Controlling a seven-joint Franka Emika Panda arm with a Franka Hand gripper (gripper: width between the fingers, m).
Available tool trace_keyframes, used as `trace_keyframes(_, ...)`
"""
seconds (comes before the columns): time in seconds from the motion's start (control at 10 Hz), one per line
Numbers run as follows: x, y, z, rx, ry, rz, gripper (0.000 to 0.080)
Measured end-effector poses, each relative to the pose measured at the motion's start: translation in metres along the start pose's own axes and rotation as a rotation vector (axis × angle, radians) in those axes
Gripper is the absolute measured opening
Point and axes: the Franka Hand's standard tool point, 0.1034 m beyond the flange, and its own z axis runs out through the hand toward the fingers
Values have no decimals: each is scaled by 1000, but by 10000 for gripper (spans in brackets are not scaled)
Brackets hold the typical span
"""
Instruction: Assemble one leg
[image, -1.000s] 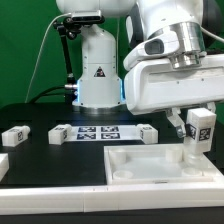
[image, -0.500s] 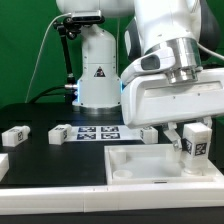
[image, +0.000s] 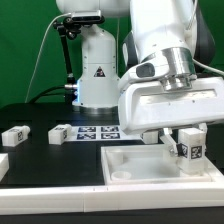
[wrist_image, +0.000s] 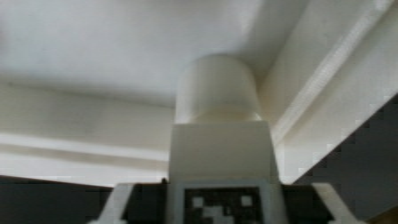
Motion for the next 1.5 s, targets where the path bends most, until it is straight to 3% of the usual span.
trace_keyframes(0.1, 0, 0, 0, 0, 0, 0, 285)
trace_keyframes(0.2, 0, 0, 0, 0, 0, 0, 378)
trace_keyframes(0.3, 0, 0, 0, 0, 0, 0, 578)
trace_keyframes(0.4, 0, 0, 0, 0, 0, 0, 578)
trace_keyframes(0.5, 0, 0, 0, 0, 0, 0, 628)
trace_keyframes(0.9, 1, 0, 0, 0, -1, 1, 649)
trace_keyframes(1.1, 13, 1, -13, -3, 4, 9, 649)
trace_keyframes(1.5, 21, -2, -14, 39, -127, 7, 649)
